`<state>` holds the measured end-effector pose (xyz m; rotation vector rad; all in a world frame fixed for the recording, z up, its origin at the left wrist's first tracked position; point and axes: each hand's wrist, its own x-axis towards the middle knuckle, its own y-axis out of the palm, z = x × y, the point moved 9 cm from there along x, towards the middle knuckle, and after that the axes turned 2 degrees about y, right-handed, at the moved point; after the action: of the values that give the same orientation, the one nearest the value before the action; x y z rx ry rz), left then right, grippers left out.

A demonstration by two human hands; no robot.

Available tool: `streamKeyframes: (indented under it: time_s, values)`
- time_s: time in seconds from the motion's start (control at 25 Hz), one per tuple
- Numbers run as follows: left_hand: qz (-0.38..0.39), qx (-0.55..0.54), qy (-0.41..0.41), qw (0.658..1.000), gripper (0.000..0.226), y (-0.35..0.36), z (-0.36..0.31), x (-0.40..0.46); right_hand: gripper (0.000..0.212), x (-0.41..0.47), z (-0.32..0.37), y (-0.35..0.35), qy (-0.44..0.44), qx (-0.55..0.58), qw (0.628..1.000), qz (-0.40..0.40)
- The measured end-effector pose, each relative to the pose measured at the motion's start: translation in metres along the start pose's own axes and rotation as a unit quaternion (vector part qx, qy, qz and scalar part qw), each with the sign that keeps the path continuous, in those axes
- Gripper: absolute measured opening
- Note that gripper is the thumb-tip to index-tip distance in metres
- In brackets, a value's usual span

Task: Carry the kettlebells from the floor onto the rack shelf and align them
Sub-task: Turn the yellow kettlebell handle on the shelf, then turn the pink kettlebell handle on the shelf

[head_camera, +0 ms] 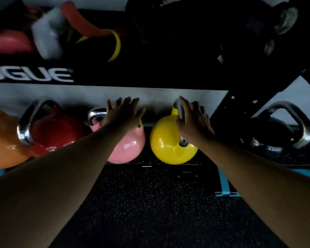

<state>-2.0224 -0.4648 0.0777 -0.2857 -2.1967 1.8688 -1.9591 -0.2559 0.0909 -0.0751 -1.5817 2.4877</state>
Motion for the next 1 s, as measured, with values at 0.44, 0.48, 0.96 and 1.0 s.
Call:
streamKeyframes:
  time_s: [0.44,0.48,0.96,1.0]
  values:
    - [-0.04,-0.149,-0.062,0.986,0.06,-0.011,0.124,-0.052,0.053,0.021,0.147,0.098,-0.055,-0.021,0.996,0.065]
    - [-0.028,-0.176,-0.088,0.98,0.061,-0.003,0.131,-0.055,0.054,0.023,0.152,0.104,-0.053,-0.029,0.995,0.079]
    - [0.019,-0.484,-0.16,0.86,0.082,0.051,0.139,-0.027,0.044,-0.013,0.129,0.113,0.114,0.188,0.976,0.01]
    - [0.001,-0.503,-0.169,0.848,0.079,0.055,0.137,-0.032,0.041,-0.013,0.125,0.112,0.117,0.217,0.968,0.037]
